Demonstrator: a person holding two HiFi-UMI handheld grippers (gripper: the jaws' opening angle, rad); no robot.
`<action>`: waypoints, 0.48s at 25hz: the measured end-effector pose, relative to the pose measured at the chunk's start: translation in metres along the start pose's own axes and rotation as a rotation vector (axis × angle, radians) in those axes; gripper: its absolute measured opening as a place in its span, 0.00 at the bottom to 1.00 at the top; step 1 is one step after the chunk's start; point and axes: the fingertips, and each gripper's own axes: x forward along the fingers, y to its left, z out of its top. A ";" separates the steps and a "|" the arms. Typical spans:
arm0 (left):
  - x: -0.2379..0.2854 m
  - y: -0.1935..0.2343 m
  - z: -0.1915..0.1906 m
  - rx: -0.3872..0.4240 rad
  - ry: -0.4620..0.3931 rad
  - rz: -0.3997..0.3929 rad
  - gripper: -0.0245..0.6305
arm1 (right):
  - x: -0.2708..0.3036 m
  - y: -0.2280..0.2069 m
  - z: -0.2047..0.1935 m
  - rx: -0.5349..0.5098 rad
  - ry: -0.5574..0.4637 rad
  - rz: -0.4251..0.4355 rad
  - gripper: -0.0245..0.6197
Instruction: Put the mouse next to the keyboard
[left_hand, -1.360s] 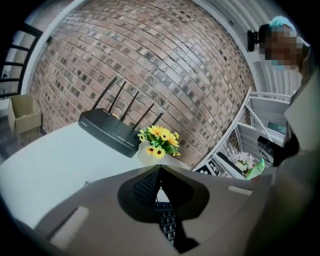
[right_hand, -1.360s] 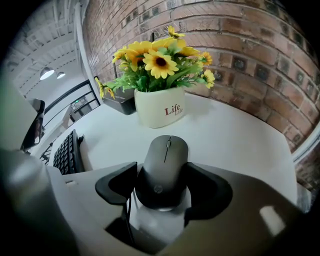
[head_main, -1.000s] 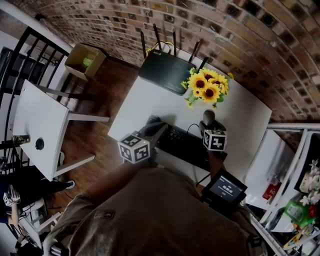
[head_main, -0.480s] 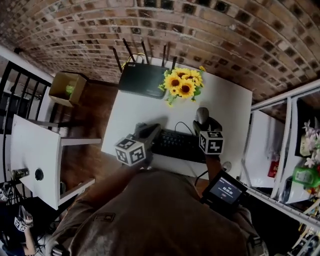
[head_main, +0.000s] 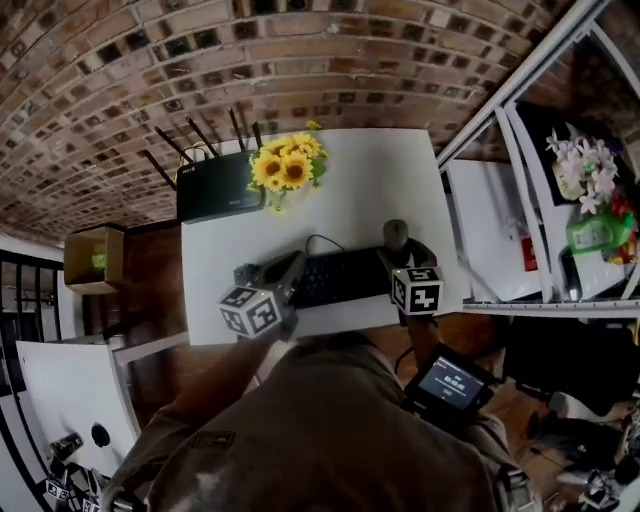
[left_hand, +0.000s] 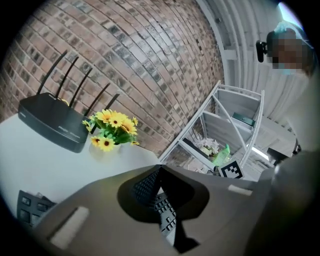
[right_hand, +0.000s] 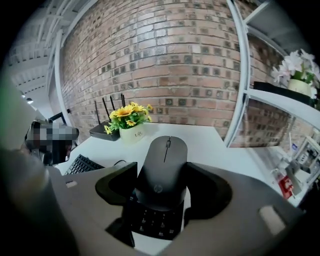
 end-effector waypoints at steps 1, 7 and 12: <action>0.003 -0.002 -0.002 0.004 0.006 -0.011 0.04 | -0.005 -0.004 -0.005 0.011 0.001 -0.012 0.53; 0.018 -0.020 -0.016 0.001 0.027 -0.036 0.04 | -0.026 -0.036 -0.034 0.057 0.019 -0.065 0.53; 0.032 -0.037 -0.020 0.023 0.018 -0.004 0.04 | -0.028 -0.064 -0.037 0.064 0.007 -0.049 0.53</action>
